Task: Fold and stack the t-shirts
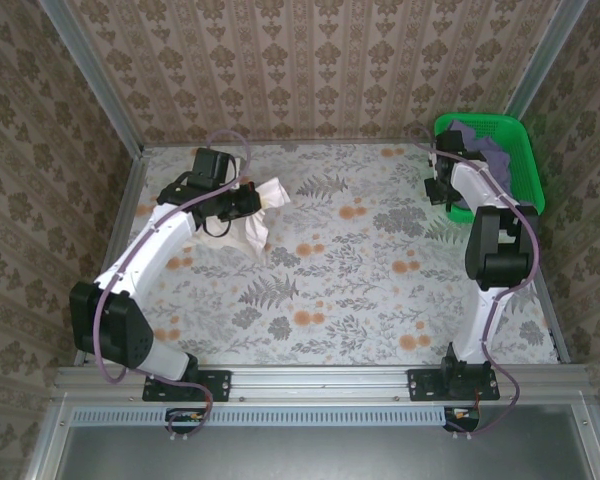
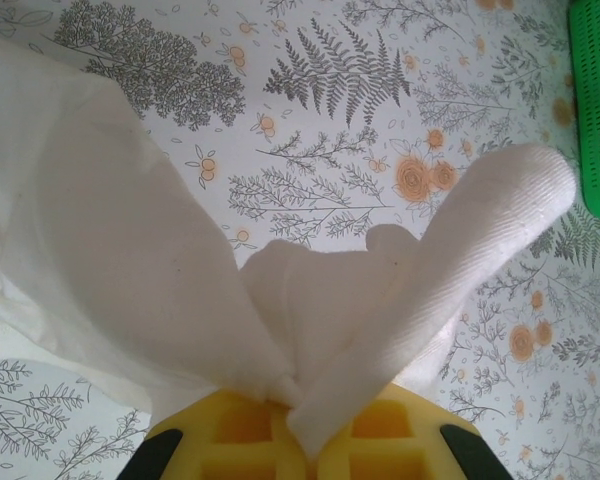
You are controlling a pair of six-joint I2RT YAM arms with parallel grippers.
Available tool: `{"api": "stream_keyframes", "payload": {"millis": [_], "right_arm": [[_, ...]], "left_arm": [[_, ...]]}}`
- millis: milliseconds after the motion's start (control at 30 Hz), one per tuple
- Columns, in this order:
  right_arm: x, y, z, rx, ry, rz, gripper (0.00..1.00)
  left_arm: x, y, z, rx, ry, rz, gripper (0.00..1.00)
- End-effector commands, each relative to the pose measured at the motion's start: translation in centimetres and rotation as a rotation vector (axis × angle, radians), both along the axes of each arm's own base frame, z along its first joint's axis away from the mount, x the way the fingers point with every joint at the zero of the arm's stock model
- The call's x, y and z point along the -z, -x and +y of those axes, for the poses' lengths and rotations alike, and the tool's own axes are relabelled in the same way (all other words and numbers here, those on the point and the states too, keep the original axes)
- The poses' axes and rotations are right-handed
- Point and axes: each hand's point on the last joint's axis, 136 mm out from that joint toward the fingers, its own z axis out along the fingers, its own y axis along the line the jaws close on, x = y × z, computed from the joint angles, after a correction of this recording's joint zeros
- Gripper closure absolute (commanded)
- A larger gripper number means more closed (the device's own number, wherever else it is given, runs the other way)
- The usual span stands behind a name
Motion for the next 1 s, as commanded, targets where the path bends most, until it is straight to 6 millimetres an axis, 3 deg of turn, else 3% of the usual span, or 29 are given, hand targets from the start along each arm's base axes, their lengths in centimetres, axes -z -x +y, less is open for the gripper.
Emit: {"api": "stream_keyframes", "payload": {"millis": [0,200,667,733,833,900,967], "right_arm": [[0.1,-1.5,0.3,-0.086,0.01,-0.004,0.83],[1.0,-2.0,0.5,-0.117,0.005,0.024,0.82],[0.2,-2.3,1.4,-0.174,0.01,-0.001,0.82],[0.1,-2.4,1.1,-0.144,0.007,-0.008,0.75],[-1.3,-2.5,0.5,-0.086,0.044,-0.044,0.54],[-3.4,-2.6,0.1,-0.025,0.049,-0.097,0.39],[-5.5,-2.5,0.0,0.024,0.037,-0.138,0.31]], "left_arm": [[-0.9,0.0,-0.3,0.0,0.019,0.013,1.0],[-0.7,-0.1,-0.8,0.012,0.031,0.017,1.0],[-0.4,-0.7,-3.4,0.087,0.075,0.026,1.0],[-0.3,-0.8,-3.9,0.1,0.085,0.029,1.0],[-0.1,-0.9,-4.9,0.126,0.087,0.039,0.99],[0.4,-0.9,-5.8,0.153,0.083,0.058,0.92],[1.1,-1.2,-6.0,0.164,0.074,0.083,0.81]]}}
